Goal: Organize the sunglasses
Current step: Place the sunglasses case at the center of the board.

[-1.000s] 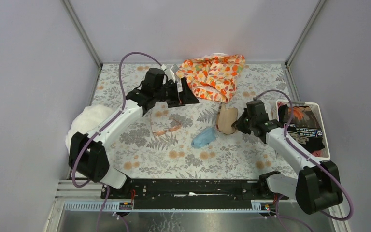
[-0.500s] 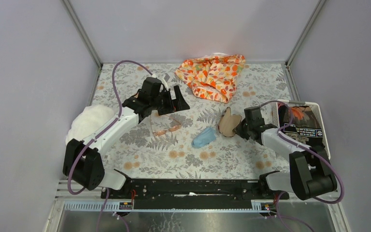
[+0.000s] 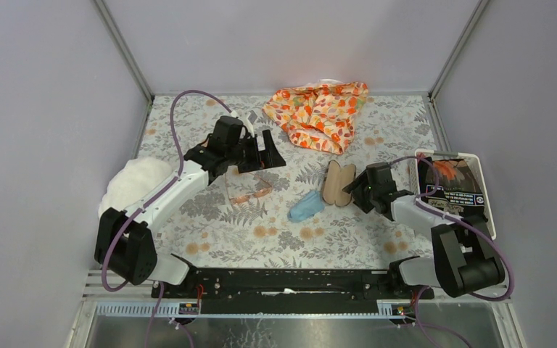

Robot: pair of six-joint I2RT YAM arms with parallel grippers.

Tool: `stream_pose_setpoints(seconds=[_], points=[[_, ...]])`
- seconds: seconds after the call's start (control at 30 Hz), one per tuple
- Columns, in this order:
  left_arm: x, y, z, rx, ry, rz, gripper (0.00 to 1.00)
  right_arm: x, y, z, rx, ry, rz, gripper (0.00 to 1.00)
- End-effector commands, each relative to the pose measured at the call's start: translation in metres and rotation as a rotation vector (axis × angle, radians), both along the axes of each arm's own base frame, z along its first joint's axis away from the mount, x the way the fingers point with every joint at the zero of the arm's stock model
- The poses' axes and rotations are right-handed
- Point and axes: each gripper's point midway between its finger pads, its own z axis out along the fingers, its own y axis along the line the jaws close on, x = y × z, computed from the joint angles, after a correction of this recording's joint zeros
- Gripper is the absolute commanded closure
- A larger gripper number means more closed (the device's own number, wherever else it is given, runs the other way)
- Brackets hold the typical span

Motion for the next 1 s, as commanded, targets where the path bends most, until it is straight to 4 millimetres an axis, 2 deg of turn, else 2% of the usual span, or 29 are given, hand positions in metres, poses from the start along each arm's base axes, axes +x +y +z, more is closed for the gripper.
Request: stream_pose_setpoints(seconds=[0.0,0.1,0.2,0.37,0.5,0.57,0.67,0.73,0.83,0.9,0.97], points=[[-0.008,-0.003,-0.010,0.018,0.016,-0.042,0.01,-0.010,-0.011,0.005,-0.074,-0.001,0.015,0.33],[-0.009,-0.003,-0.011,0.020,0.016,-0.049,0.01,-0.010,-0.015,0.012,-0.114,-0.018,0.046,0.32],[-0.010,-0.004,-0.012,0.021,0.018,-0.054,0.01,-0.010,-0.016,0.017,-0.141,-0.028,0.086,0.35],[-0.012,-0.009,-0.015,0.013,0.026,-0.069,0.01,0.010,-0.005,0.025,-0.180,-0.048,0.216,0.44],[-0.014,-0.013,-0.015,0.006,0.030,-0.082,0.01,0.030,-0.003,0.024,-0.240,-0.023,0.273,0.57],[-0.016,-0.014,-0.014,0.002,0.030,-0.089,0.01,0.038,-0.004,0.022,-0.269,-0.003,0.296,0.66],[-0.019,-0.016,-0.015,-0.001,0.036,-0.099,0.01,0.045,-0.006,0.021,-0.305,0.017,0.310,0.85],[-0.020,-0.017,-0.015,-0.003,0.037,-0.102,0.01,0.046,-0.007,0.025,-0.312,0.012,0.309,0.92],[-0.021,-0.018,-0.016,-0.003,0.042,-0.100,0.01,0.041,-0.019,0.030,-0.338,0.013,0.244,1.00],[-0.023,-0.019,-0.015,-0.011,0.048,-0.106,0.01,0.035,-0.040,0.037,-0.391,0.017,0.115,1.00],[-0.024,-0.020,-0.012,-0.018,0.047,-0.111,0.01,0.020,-0.058,0.035,-0.402,0.046,-0.027,1.00]])
